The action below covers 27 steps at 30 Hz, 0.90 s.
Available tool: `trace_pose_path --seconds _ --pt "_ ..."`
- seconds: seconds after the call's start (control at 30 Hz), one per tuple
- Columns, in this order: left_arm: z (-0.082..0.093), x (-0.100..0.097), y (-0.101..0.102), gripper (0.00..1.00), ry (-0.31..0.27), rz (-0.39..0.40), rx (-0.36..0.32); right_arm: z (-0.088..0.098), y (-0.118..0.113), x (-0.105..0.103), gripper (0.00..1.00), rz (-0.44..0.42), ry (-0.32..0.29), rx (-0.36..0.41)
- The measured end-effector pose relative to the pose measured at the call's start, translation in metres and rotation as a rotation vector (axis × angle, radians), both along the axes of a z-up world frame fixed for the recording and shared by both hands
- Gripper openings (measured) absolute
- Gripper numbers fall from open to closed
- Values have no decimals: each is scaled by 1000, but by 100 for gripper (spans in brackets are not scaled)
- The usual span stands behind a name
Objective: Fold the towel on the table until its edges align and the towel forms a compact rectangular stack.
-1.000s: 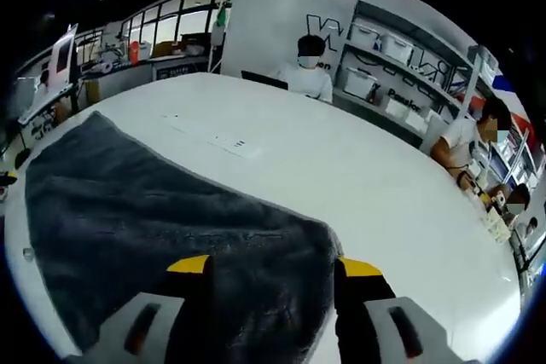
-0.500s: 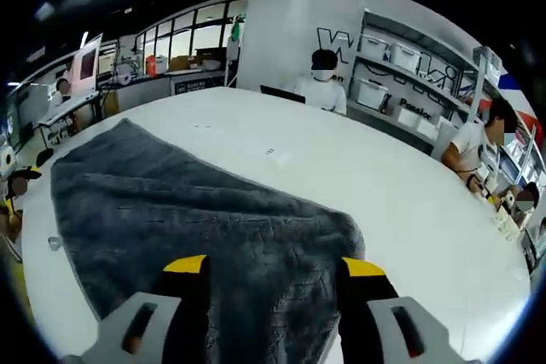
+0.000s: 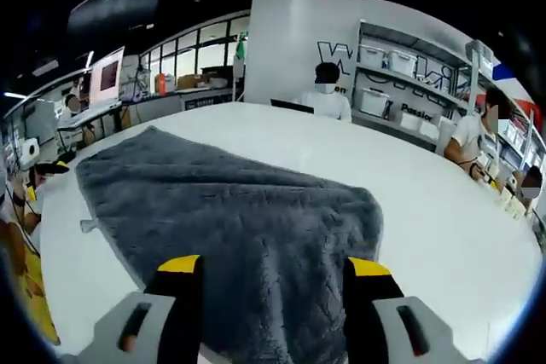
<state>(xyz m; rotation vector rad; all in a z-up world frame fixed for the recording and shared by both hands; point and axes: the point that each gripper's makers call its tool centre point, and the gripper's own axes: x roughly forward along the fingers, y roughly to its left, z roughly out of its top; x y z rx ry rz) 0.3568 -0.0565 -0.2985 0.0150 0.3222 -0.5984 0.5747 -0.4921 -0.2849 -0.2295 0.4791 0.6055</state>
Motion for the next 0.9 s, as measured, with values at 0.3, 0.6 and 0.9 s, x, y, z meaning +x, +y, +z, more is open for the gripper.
trace_pose_path --seconds 0.3,0.6,0.9 --pt "4 2 -10 96 -5 -25 5 -4 -6 -26 68 -8 -11 34" --pt "4 3 -12 96 1 -27 14 -5 -6 -37 68 -3 -20 54" --pt "2 2 -11 96 15 -22 21 -6 -3 -51 69 5 -30 72"
